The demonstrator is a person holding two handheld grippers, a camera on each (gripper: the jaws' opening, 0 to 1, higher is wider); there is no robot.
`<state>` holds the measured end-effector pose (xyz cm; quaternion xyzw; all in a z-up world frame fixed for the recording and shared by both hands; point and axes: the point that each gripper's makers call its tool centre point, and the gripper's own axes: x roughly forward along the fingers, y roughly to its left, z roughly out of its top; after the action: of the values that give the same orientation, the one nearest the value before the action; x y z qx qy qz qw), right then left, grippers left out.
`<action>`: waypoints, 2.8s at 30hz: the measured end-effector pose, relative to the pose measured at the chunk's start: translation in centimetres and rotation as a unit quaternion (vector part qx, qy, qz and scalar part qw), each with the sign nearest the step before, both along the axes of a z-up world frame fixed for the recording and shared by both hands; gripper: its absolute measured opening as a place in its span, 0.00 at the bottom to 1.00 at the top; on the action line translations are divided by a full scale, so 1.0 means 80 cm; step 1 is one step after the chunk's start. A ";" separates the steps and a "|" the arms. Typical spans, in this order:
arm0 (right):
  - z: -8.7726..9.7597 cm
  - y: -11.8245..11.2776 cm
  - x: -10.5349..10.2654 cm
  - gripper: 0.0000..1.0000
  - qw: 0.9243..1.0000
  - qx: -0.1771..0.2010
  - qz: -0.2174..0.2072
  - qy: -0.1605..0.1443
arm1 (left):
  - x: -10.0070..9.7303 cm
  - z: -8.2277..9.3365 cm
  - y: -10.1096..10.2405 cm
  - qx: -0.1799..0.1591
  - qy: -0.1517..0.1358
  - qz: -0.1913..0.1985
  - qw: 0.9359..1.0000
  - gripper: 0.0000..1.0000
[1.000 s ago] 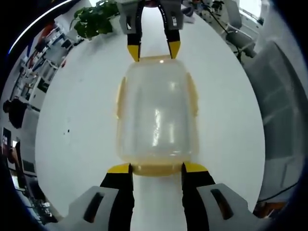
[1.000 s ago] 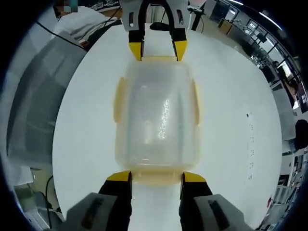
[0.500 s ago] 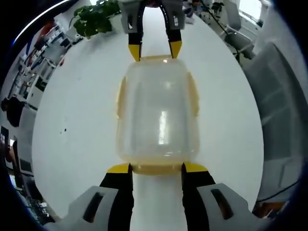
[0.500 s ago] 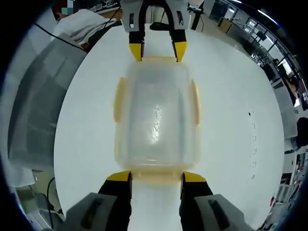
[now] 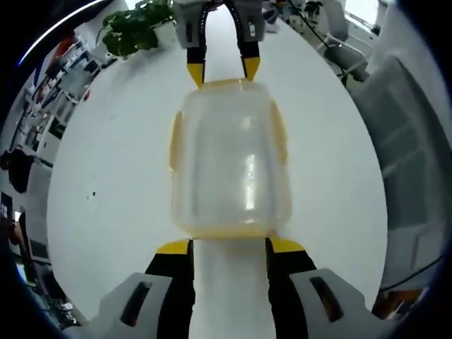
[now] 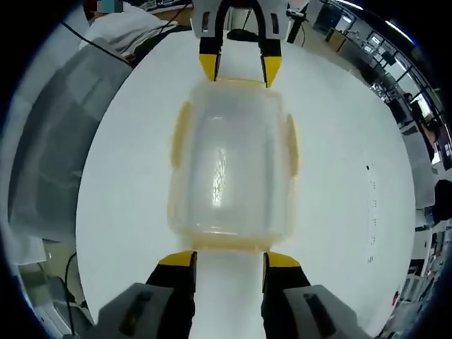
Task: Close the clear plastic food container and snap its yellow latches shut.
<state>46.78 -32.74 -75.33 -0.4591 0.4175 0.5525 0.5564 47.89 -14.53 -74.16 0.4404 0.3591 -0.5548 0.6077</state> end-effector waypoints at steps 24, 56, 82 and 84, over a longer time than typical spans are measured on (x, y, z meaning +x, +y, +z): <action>0.043 0.006 0.007 0.39 0.992 0.071 -0.108 -0.007 | 0.001 0.018 0.017 -0.033 0.034 0.134 0.990 0.40; 0.042 0.032 0.010 0.35 0.920 0.149 -0.353 0.079 | 0.004 0.033 -0.014 -0.125 0.089 0.335 0.930 0.39; 0.015 0.040 -0.001 0.40 0.850 0.189 -0.469 0.149 | 0.002 0.007 -0.018 -0.191 0.159 0.491 0.835 0.34; 0.014 0.036 0.002 0.40 0.848 0.190 -0.472 0.149 | 0.001 0.007 -0.020 -0.192 0.162 0.493 0.833 0.34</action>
<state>46.96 -29.83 -74.21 -0.0035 0.5486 0.3534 0.7577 47.95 -16.11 -73.59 -0.0170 0.5078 -0.3025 0.8064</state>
